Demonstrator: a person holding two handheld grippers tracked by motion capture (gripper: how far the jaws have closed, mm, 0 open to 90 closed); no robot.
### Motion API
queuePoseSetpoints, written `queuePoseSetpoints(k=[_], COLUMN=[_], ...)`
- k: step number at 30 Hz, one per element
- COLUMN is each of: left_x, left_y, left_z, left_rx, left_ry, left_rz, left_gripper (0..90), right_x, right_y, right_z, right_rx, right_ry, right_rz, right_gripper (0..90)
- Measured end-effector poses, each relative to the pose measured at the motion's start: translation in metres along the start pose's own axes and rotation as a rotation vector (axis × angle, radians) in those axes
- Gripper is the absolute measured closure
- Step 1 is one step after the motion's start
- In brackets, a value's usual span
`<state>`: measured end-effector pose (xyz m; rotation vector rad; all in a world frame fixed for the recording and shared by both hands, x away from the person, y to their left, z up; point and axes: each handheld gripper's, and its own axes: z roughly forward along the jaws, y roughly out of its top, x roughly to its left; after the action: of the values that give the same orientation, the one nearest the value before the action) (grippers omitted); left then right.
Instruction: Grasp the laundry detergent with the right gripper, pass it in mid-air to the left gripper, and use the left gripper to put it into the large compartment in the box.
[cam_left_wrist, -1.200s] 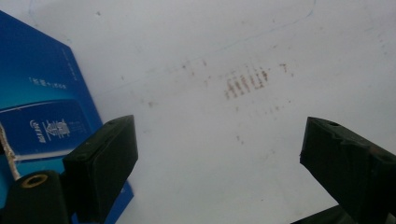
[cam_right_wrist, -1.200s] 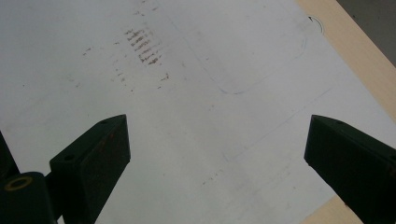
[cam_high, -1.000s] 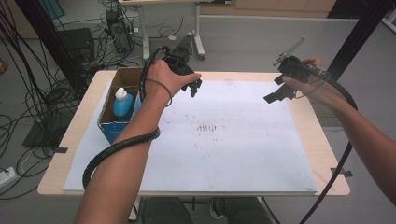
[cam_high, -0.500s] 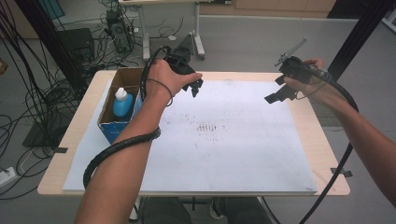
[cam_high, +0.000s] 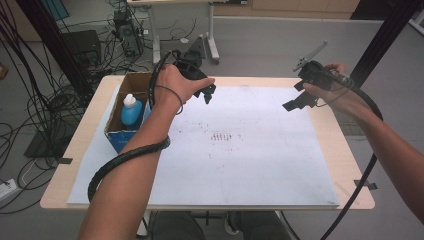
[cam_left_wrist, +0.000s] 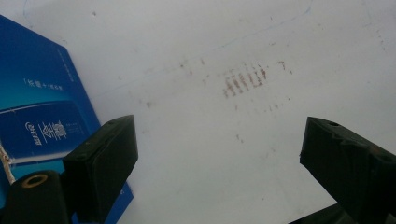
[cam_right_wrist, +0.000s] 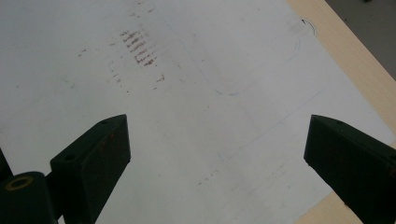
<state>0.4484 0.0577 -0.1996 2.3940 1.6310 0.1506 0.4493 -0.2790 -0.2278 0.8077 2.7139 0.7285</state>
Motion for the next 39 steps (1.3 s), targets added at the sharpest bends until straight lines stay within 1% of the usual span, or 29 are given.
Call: queuePoseSetpoints(k=[5,7,17,22,39], left_x=[0.0009,0.0004,0.0002,-0.0001,-0.0030], left_y=[-0.0008,-0.0008,0.0002,-0.0006,0.0017], left_z=[0.0004,0.0002,-0.0017,0.0000,0.0003], left_rx=[0.000,0.000,-0.004,0.004,0.001], left_ry=[-0.008,-0.003,-0.007,-0.009,-0.023], left_rz=[-0.003,-0.002,0.000,0.002,0.001], left_gripper=[11.7,11.7,11.7,11.6,11.7], right_x=[0.0007,0.0006,-0.0001,-0.0006,-0.0035], right_y=[0.0004,0.0007,0.0022,0.0009,-0.0046], right_z=[-0.0006,-0.0008,-0.0017,-0.0020,-0.0010], right_rx=[-0.004,-0.003,-0.003,-0.005,-0.007], right_ry=[0.000,-0.001,-0.002,-0.002,0.002], right_rz=[-0.001,-0.002,-0.003,-0.001,0.008], right_gripper=[7.3,7.3,7.2,7.3,7.3])
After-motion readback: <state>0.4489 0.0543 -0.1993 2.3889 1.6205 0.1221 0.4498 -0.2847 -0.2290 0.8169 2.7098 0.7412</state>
